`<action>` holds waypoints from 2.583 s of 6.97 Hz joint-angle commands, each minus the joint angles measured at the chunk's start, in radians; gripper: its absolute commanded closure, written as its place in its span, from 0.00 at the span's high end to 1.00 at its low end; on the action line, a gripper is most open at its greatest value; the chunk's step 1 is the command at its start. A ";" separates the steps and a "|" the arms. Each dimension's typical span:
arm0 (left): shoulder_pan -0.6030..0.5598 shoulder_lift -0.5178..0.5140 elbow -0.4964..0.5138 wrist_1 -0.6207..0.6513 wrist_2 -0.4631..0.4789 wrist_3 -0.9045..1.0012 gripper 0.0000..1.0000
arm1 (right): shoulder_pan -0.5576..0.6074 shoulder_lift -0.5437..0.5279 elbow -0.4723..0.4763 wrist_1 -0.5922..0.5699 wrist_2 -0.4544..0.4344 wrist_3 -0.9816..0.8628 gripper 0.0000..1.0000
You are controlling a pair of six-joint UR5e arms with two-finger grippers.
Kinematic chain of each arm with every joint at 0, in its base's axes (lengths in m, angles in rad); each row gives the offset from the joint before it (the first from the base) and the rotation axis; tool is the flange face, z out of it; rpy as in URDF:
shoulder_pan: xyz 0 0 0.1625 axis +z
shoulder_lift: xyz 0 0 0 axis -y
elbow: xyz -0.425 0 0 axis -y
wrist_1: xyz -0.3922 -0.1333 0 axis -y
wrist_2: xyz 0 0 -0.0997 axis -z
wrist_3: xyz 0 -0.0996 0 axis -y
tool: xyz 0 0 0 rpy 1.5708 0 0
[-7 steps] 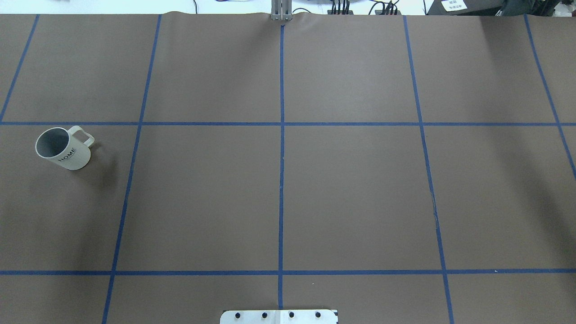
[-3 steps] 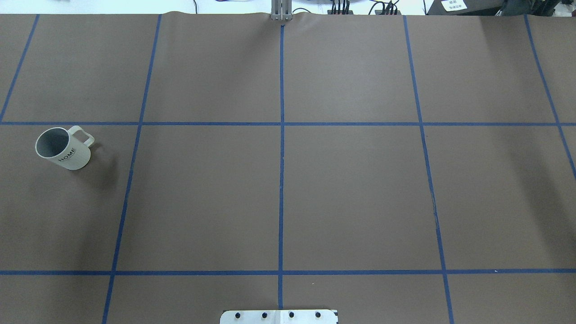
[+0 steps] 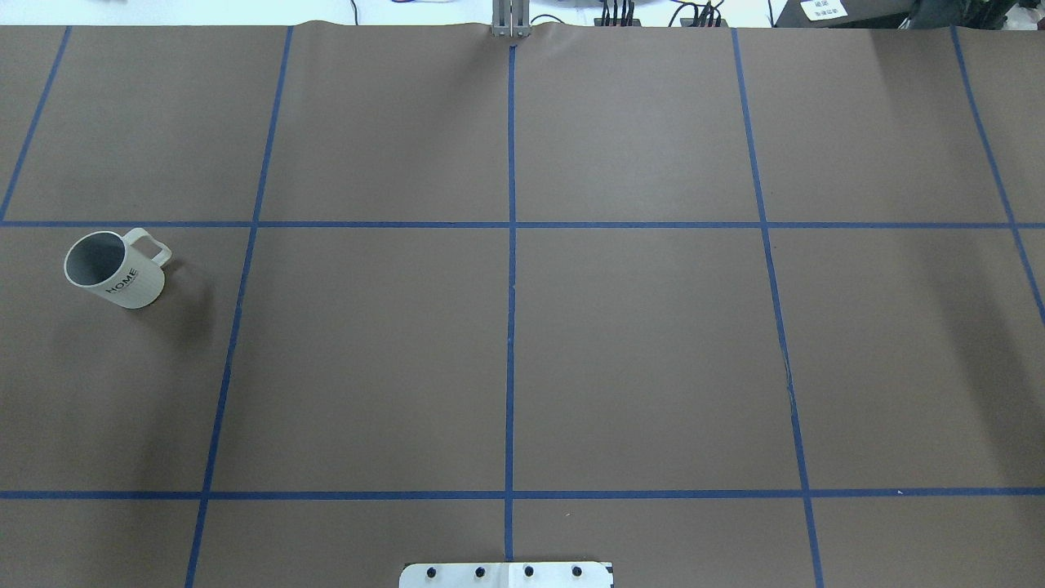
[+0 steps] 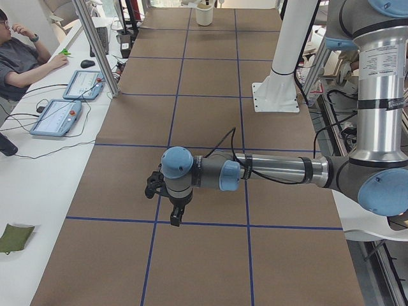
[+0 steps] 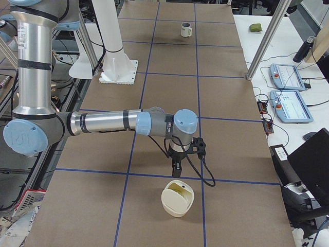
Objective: Left arm hands cup to right arm to dump lemon
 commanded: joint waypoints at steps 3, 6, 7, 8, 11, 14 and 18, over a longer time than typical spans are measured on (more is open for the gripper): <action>-0.001 0.004 -0.014 -0.001 0.030 -0.030 1.00 | 0.000 -0.001 0.000 0.004 0.001 0.004 1.00; -0.003 0.004 -0.016 -0.001 0.027 -0.026 1.00 | 0.000 -0.001 -0.003 0.002 0.001 0.005 1.00; -0.003 0.004 -0.016 -0.001 0.033 -0.033 1.00 | 0.000 -0.001 -0.012 0.002 0.001 0.005 1.00; -0.003 0.006 -0.016 -0.001 0.035 -0.033 1.00 | 0.000 -0.001 -0.011 0.002 0.002 0.005 1.00; -0.003 0.006 -0.011 -0.001 0.035 -0.035 1.00 | 0.000 -0.001 -0.014 0.004 0.002 0.005 1.00; -0.003 0.017 -0.010 -0.001 0.035 -0.035 1.00 | 0.000 -0.001 -0.015 0.004 0.002 0.005 1.00; -0.003 0.031 -0.017 -0.001 0.035 -0.037 1.00 | 0.000 -0.001 -0.015 0.004 0.002 0.005 1.00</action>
